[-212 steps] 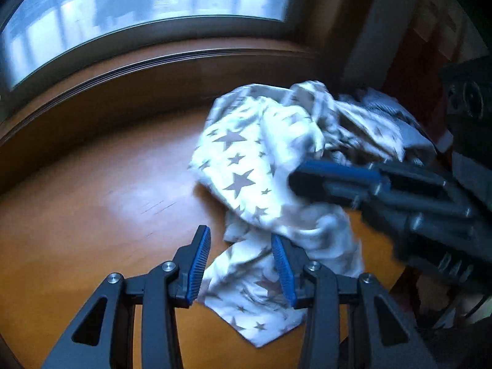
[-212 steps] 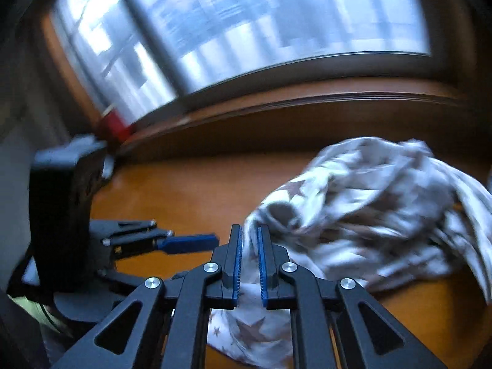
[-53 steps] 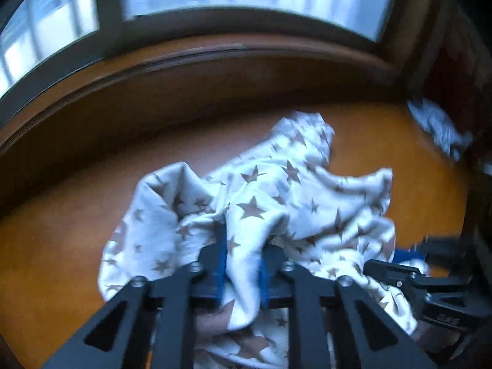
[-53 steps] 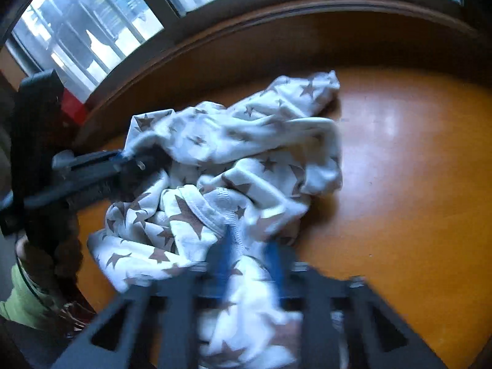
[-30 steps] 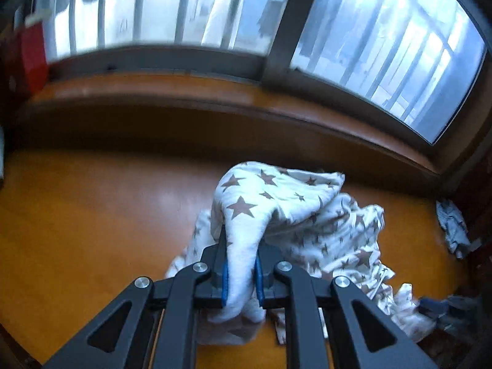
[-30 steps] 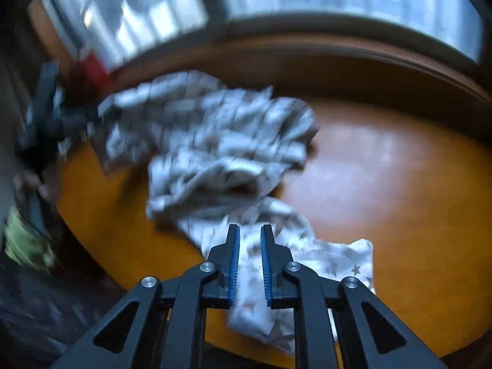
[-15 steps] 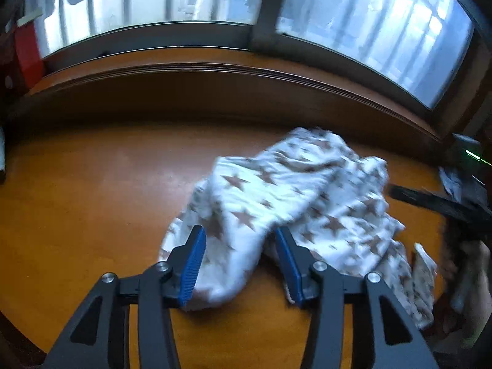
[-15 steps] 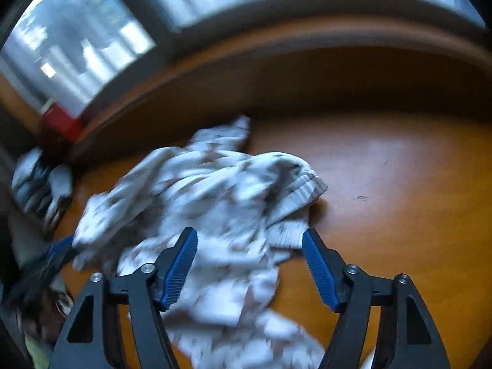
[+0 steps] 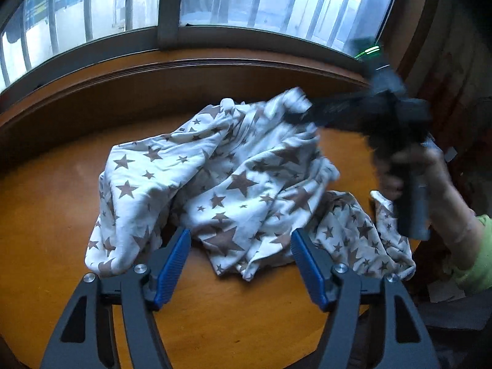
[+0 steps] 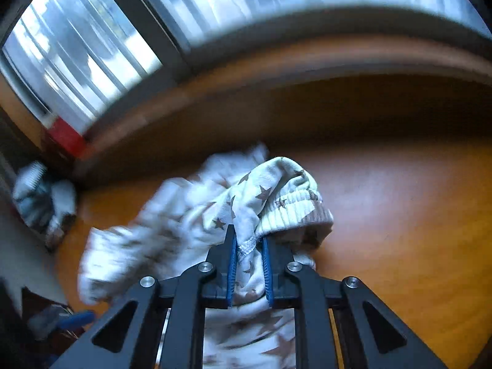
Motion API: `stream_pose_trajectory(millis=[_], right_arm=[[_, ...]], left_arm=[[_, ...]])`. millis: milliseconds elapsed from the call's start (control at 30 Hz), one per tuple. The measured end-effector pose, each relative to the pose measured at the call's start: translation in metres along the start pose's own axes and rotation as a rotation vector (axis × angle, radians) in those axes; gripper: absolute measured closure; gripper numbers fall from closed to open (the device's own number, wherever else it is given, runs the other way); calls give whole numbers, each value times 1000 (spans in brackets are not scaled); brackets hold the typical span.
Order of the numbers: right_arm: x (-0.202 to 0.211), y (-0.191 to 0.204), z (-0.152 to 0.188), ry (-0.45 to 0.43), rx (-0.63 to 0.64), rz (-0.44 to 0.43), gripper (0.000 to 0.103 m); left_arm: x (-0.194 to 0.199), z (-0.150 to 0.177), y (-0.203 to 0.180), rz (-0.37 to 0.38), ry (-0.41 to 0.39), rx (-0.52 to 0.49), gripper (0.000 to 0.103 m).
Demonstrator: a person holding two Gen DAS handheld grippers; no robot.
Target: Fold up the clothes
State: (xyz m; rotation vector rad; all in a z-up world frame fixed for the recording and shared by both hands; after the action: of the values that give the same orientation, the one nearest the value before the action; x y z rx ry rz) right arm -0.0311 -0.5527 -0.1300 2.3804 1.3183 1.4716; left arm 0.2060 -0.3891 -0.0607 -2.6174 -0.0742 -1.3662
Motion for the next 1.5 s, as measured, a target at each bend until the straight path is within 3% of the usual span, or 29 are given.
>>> stream_pose_trajectory(millis=[133,233,333,500,567,600,700,733,867,1033,1167,1467,1500], right_arm=[[83,-4,-23,-178,10,9,88],[136,-28,-37,-294,36,129,88],[169,-74,-47,-359,38,324,88],[165,-180,-36,-226,-70,597,84],[160,-207,-19,-155,-135,643,83],[160,-209,-9,-132,-148,635,82],[161,-183,19,-94,-105,532,65],[154,-162,30,-56,-67,474,59],[119,-83,91,156,137,278,56],[79,-48,161,337,342,315,55],[66,-52,186,392,346,353,55],[64,-74,186,342,153,340,55],[65,-74,185,326,138,338,59]], left_arm=[[-2,-6,9,-3,-10,49,37],[-12,-10,15,-1,-4,76,37],[-18,-11,14,3,10,79,37],[-34,-11,0,23,46,46,37],[-40,-11,-8,35,64,25,37],[-43,-10,-13,41,69,14,37],[-53,-8,-24,60,88,-11,37],[-56,-5,-25,64,97,-19,37],[-60,-2,-34,69,103,-40,37],[-59,0,-27,84,107,-28,37],[-64,4,-24,92,119,-9,37],[-61,5,-11,106,114,-16,37],[-60,6,-9,106,112,-18,37]])
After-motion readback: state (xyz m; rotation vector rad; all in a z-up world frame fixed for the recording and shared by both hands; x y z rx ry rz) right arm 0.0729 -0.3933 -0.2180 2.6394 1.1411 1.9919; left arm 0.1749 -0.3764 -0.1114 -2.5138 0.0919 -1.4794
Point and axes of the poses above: each gripper's, at about its wrist camera, not at the fingertips, and x roughly against the way its jaws point, y to its left, z to its underside, the point moved 10 cm from there along -x, roughly the way its jaws point, and after that the axes turned 3 degrees about -z, right-handed, at the moved point
